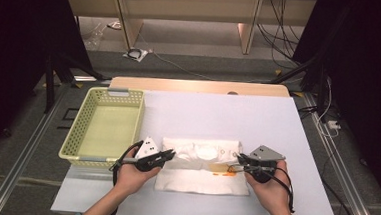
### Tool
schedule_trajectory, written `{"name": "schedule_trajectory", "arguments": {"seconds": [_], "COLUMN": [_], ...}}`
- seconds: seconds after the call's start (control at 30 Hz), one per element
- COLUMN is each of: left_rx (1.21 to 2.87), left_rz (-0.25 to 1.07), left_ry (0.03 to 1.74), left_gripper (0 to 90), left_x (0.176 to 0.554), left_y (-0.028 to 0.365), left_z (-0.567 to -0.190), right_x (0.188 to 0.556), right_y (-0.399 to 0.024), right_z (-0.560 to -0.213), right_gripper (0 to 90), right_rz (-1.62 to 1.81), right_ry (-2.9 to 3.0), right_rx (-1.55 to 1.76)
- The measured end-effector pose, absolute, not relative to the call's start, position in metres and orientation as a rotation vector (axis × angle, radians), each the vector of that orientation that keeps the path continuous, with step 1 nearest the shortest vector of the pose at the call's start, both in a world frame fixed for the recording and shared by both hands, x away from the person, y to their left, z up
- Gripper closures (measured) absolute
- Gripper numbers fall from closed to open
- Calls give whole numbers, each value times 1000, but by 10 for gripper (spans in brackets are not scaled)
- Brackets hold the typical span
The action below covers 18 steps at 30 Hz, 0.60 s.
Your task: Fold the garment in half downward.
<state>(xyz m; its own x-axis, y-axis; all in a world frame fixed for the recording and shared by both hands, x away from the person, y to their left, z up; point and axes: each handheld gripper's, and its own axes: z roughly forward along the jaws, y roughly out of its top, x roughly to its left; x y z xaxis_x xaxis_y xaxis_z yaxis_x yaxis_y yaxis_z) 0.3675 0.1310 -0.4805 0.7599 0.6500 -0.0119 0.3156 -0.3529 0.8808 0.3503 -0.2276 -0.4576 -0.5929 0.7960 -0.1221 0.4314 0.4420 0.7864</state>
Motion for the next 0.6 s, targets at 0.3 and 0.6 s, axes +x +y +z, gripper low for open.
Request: {"name": "schedule_trajectory", "arguments": {"seconds": [0.3,0.6], "left_rx": [1979,1995], "left_rz": [411,411], "left_ry": [726,717], "left_gripper": [852,851], "left_x": [366,363], "left_y": [130,129], "left_z": [-482,-482], "right_x": [350,348], "right_y": [-228,-229], "right_z": [-459,-460], "right_gripper": [847,846], "right_rz": [999,986], "right_ry": [2231,2253], "right_rx": [1036,1032]}}
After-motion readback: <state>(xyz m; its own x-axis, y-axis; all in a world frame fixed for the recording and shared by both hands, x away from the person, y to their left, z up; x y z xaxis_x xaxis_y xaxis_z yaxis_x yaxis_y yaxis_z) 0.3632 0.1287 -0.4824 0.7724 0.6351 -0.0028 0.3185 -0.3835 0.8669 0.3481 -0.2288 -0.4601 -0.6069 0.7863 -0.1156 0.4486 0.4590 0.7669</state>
